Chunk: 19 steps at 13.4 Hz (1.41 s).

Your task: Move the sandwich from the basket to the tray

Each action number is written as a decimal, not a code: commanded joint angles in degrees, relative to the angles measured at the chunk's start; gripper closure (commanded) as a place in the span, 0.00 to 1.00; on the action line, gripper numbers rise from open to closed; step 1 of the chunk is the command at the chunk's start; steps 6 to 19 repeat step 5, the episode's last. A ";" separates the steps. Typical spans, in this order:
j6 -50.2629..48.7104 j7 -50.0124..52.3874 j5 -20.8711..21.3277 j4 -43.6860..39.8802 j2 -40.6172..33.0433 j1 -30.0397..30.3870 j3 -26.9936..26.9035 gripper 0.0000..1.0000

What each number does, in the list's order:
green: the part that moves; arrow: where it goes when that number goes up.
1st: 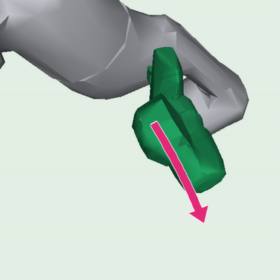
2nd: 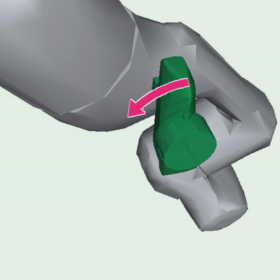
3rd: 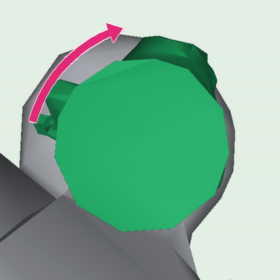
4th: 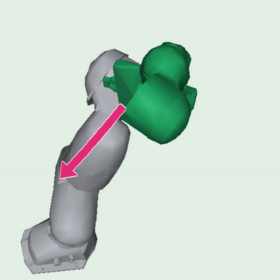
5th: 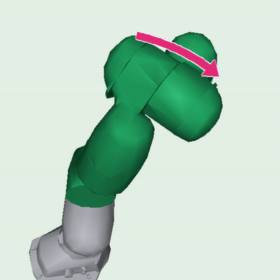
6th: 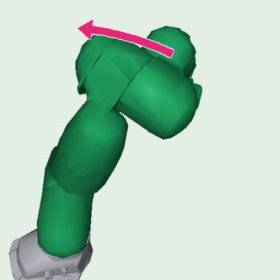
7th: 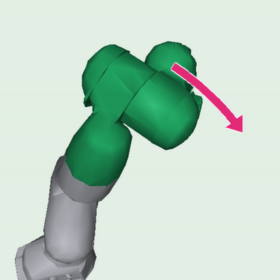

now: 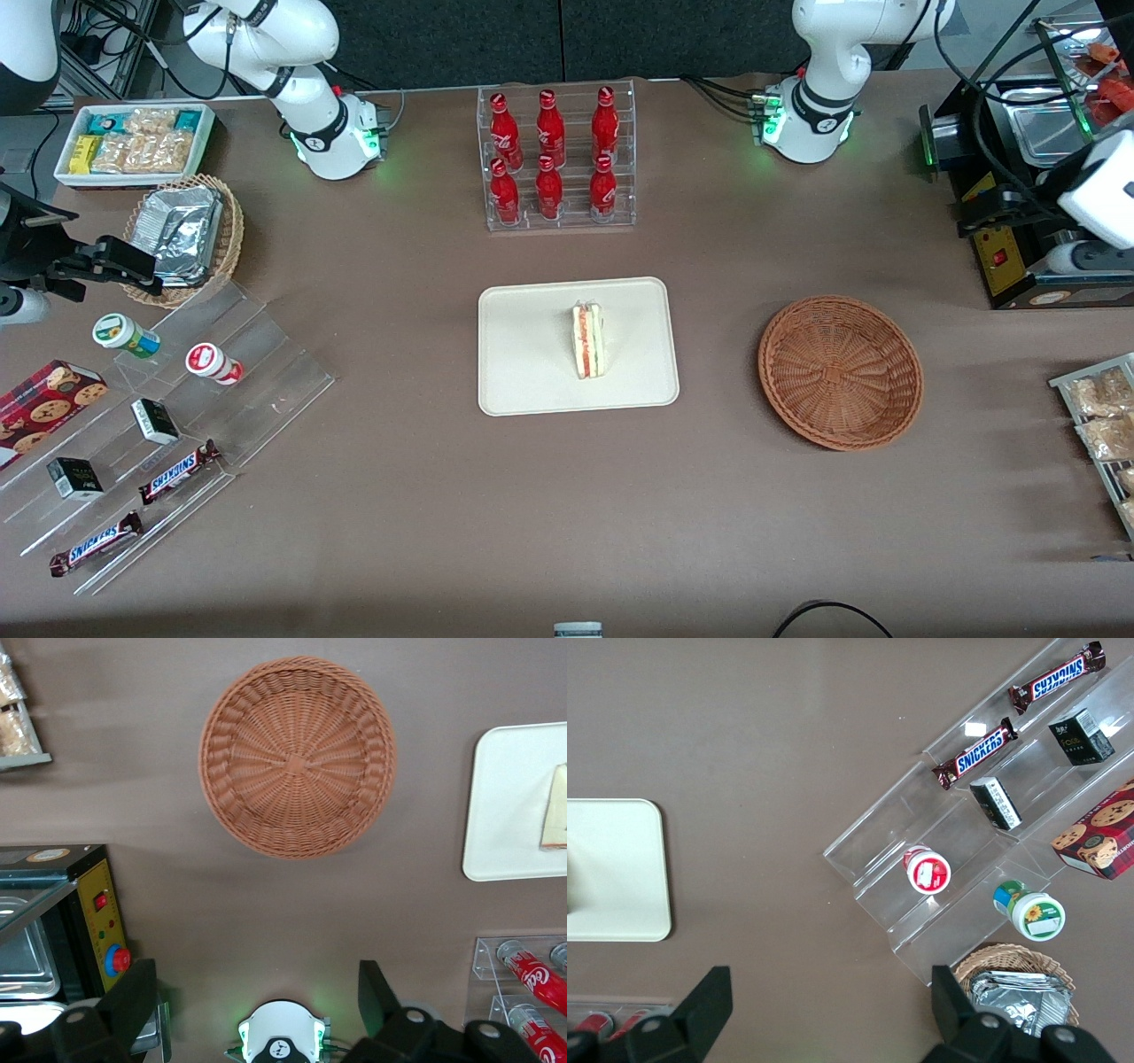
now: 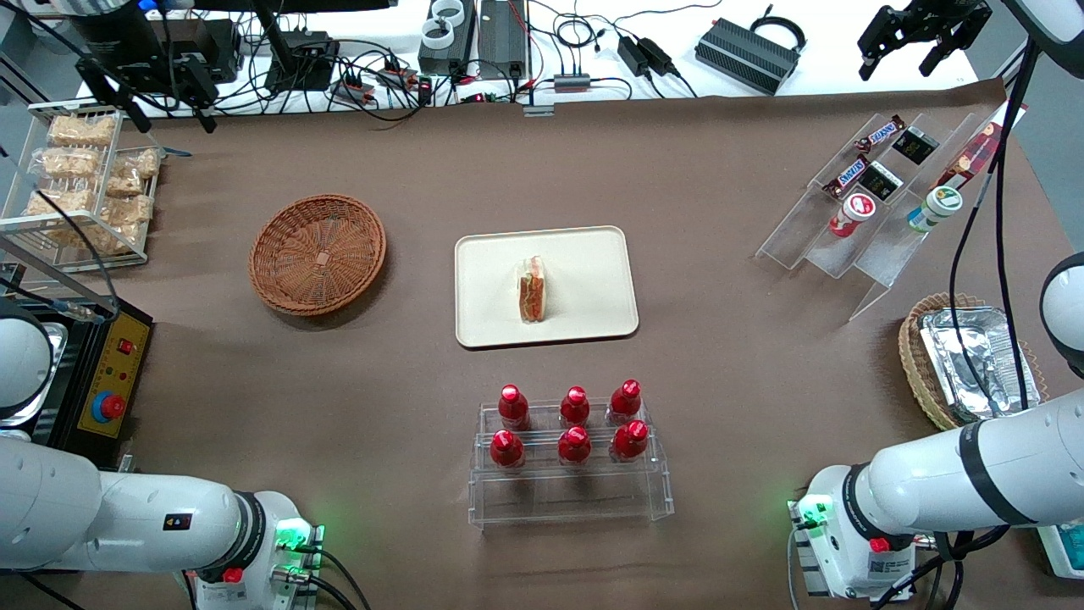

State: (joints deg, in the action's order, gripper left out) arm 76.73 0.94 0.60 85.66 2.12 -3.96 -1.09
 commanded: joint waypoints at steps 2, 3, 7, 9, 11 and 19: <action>-1.05 0.39 0.81 -0.59 -0.36 1.41 2.40 0.00; -1.75 0.38 0.54 -0.67 -0.36 1.50 2.23 0.00; -2.64 0.56 0.28 -0.32 -0.45 1.50 2.05 0.00; -2.64 0.56 0.28 -0.32 -0.45 1.50 2.05 0.00; -2.64 0.56 0.28 -0.32 -0.45 1.50 2.05 0.00; -2.64 0.56 0.28 -0.32 -0.45 1.50 2.05 0.00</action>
